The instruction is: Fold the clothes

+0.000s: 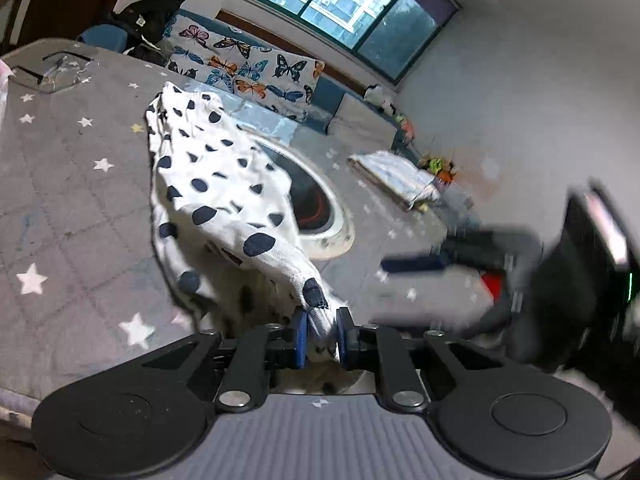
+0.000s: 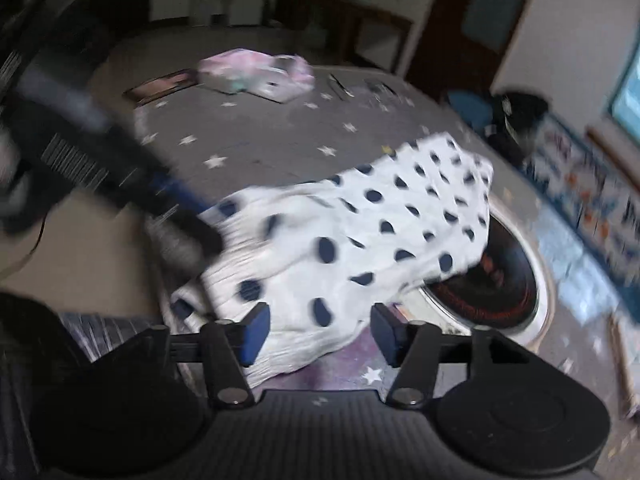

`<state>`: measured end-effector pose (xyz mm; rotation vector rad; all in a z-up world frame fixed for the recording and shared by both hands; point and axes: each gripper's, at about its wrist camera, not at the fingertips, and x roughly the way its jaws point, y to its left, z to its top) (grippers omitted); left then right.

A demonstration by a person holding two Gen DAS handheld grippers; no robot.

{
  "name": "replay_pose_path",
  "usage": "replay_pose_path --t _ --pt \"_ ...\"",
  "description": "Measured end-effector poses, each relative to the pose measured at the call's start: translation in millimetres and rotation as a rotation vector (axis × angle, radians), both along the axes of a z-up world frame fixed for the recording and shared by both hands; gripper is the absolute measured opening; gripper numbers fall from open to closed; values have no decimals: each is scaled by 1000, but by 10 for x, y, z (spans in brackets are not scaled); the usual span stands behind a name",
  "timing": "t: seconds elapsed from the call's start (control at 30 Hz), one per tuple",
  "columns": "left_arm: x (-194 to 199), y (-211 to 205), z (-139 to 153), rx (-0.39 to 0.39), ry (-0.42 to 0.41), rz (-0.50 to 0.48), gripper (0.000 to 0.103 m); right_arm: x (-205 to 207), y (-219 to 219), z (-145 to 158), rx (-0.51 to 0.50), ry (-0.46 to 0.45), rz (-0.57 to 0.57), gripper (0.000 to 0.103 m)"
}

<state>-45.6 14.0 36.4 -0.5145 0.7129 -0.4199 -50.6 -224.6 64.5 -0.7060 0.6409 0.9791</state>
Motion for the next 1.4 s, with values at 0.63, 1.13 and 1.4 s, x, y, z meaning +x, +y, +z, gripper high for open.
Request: replay_pose_path --t 0.63,1.13,1.4 --pt "22 -46 5 -67 43 4 16 -393 76 -382 -44 -278 -80 12" --pt "-100 118 12 100 32 -1 16 -427 9 -415 -83 -204 39 20" --pt "394 -353 20 152 -42 -95 17 -441 40 -435 -79 -155 102 38"
